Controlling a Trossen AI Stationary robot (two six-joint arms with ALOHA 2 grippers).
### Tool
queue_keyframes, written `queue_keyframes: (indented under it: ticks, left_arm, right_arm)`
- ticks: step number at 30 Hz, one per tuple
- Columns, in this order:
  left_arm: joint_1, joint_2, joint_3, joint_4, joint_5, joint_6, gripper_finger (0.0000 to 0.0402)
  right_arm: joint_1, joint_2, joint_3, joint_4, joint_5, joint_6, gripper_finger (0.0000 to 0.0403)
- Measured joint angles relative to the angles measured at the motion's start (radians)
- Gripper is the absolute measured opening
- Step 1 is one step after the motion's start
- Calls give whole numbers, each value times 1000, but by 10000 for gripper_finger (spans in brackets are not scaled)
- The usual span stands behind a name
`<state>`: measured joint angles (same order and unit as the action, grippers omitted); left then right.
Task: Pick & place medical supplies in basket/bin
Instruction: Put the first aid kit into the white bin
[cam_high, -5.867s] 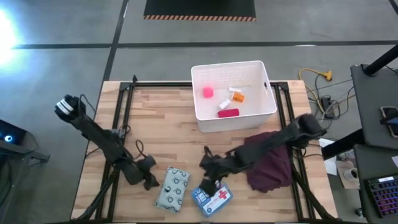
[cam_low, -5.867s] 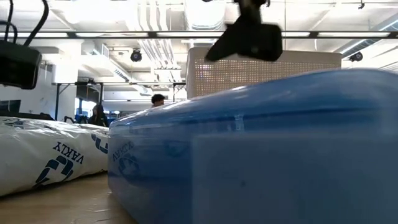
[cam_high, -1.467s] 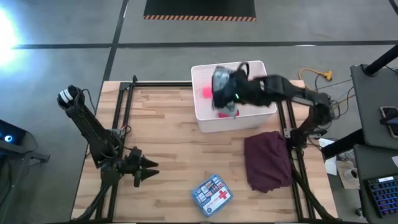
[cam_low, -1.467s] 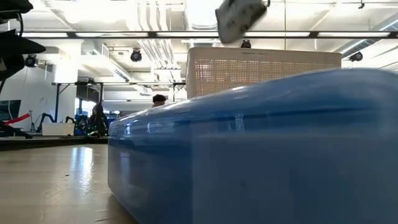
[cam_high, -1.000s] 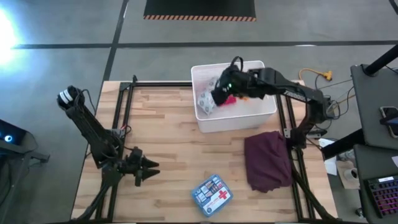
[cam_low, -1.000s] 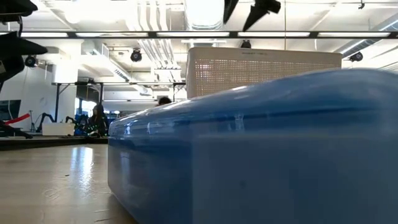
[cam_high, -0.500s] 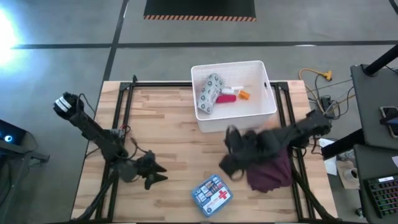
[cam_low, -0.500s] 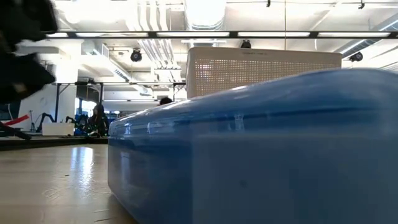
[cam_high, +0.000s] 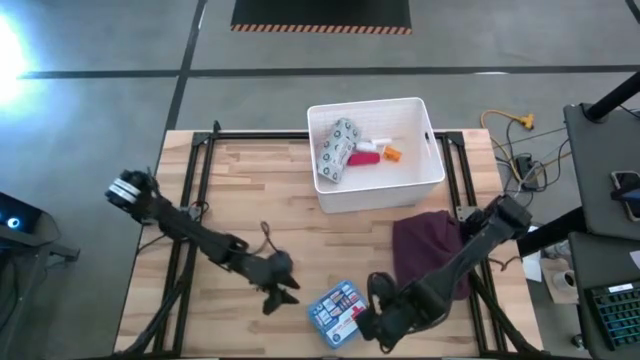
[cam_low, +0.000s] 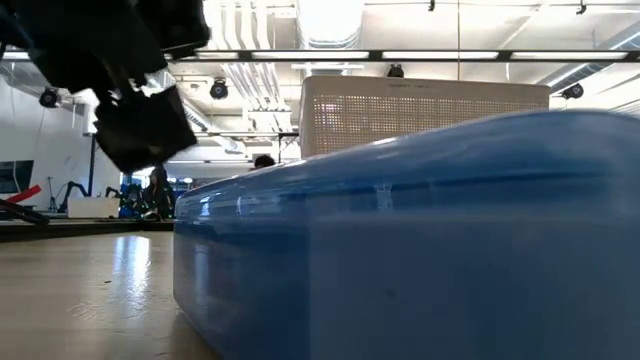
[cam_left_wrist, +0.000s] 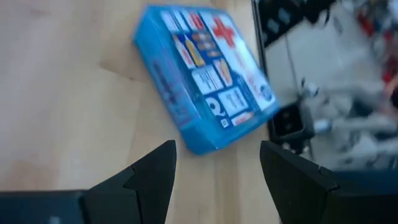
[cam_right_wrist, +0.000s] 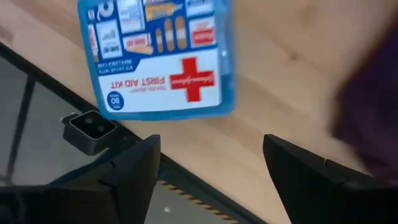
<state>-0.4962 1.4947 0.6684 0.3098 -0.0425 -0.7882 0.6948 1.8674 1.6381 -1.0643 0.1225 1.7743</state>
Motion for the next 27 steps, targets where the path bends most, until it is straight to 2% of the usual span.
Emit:
queue_keyframes:
  ticks: [4,6,9,12,18,27]
  left_arm:
    - [24,125,133,-79,80,67,216]
    - [42,161,177,-106,118,97,216]
    - [65,181,203,-113,163,122,216]
    - [83,180,202,-112,164,125,216]
    - [95,194,201,-108,164,122,216]
    - [93,289,227,-112,176,72,216]
  right_arm:
    - [15,30,-44,115,-7,36,270]
    - [21,55,-48,142,-43,36,270]
    - [31,102,-48,168,-119,29,269]
    - [46,147,-44,246,-152,39,269]
    - [55,222,-43,332,-76,70,262]
    - [27,261,-43,385,-40,-25,254]
